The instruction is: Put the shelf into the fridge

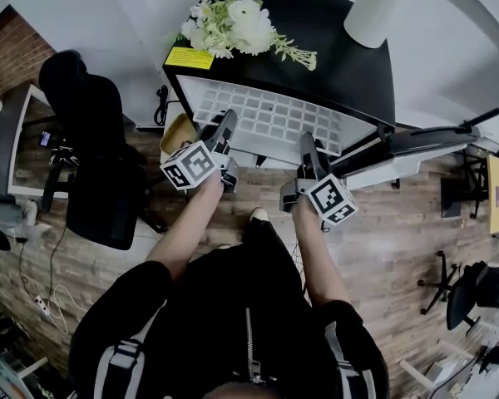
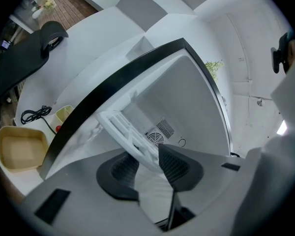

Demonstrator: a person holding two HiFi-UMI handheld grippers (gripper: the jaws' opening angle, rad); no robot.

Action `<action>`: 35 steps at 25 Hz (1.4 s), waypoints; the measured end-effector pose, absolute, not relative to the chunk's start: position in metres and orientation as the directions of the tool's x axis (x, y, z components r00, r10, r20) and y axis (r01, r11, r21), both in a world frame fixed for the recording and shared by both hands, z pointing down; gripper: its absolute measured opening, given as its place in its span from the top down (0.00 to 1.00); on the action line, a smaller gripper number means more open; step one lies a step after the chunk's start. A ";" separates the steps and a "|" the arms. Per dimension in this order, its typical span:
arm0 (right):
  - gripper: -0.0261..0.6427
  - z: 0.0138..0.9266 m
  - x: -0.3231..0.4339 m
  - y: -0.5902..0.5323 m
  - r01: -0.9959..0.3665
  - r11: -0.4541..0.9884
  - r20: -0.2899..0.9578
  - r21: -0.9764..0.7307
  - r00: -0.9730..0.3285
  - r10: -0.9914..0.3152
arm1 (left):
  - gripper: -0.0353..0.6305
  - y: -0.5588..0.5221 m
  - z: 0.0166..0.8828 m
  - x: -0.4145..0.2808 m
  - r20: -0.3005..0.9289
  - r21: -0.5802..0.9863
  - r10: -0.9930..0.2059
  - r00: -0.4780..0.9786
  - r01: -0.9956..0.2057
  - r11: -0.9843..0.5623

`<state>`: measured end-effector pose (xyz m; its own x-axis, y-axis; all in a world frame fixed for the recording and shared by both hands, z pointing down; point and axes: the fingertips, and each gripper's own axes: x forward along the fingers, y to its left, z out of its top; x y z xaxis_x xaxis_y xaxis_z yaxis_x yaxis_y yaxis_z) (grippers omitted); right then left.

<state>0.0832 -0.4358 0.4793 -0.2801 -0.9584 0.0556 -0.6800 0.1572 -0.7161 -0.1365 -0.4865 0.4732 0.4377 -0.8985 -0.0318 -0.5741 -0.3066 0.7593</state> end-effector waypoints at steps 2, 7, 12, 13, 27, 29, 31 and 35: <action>0.75 0.480 0.084 -0.442 -0.680 0.153 0.057 -0.717 -0.276 -0.959 | 0.75 -0.493 0.472 -0.135 -0.037 0.762 -0.900 0.435 -0.571 -0.307; 0.75 0.480 0.086 -0.457 -0.684 0.143 0.058 -0.716 -0.262 -0.963 | 0.75 -0.508 0.475 -0.135 -0.034 0.765 -0.907 0.419 -0.574 -0.294; 0.75 0.479 0.088 -0.467 -0.689 0.141 0.055 -0.711 -0.255 -0.965 | 0.75 -0.517 0.474 -0.134 -0.037 0.767 -0.912 0.408 -0.573 -0.288; 0.75 0.479 0.089 -0.469 -0.689 0.142 0.054 -0.711 -0.255 -0.965 | 0.75 -0.519 0.475 -0.134 -0.034 0.767 -0.913 0.406 -0.575 -0.285; 0.74 0.483 0.094 -0.495 -0.699 0.109 0.062 -0.707 -0.216 -0.974 | 0.76 -0.545 0.476 -0.128 -0.027 0.776 -0.916 0.399 -0.570 -0.271; 0.74 0.484 0.094 -0.497 -0.697 0.107 0.060 -0.709 -0.211 -0.976 | 0.76 -0.547 0.479 -0.129 -0.011 0.771 -0.918 0.396 -0.582 -0.260; 0.74 0.483 0.094 -0.497 -0.699 0.105 0.057 -0.707 -0.205 -0.977 | 0.76 -0.546 0.478 -0.128 -0.012 0.774 -0.918 0.397 -0.577 -0.260; 0.72 0.478 0.096 -0.493 -0.693 0.105 0.048 -0.713 -0.199 -0.979 | 0.75 -0.541 0.474 -0.128 -0.035 0.791 -0.916 0.399 -0.549 -0.270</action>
